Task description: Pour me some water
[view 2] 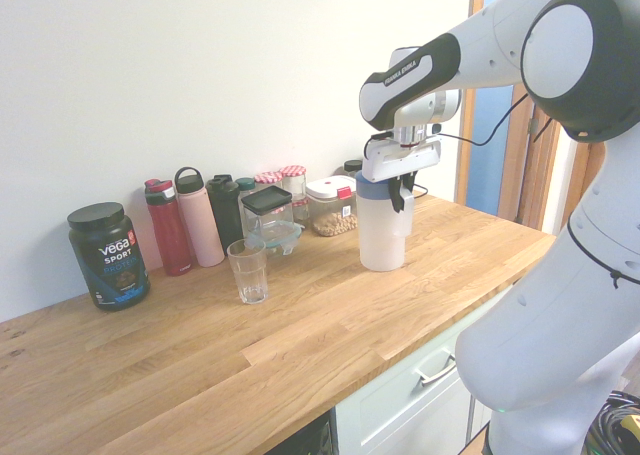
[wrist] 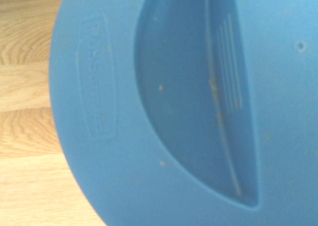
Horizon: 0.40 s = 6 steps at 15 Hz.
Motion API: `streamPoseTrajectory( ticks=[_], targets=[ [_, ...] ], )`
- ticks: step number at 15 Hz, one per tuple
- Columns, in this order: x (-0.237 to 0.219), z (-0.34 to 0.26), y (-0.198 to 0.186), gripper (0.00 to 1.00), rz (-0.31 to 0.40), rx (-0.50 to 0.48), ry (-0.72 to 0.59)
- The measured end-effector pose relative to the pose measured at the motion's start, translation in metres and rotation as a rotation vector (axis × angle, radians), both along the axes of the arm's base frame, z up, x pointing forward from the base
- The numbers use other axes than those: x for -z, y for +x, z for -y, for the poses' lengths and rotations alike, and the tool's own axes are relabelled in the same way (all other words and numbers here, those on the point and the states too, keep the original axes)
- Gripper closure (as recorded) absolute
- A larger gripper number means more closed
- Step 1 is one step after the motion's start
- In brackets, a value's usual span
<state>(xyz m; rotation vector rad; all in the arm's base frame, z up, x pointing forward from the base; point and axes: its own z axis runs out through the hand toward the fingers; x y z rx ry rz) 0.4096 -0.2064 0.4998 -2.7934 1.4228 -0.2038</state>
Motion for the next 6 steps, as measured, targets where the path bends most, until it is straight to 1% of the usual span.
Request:
streamPoseTrajectory(
  ticks=[4,6],
  targets=[
    [-0.011,0.003,-0.008,0.0,0.007,0.004,-0.011],
    [-0.028,-0.004,-0.024,0.0,-0.005,-0.013,-0.002]
  ],
)
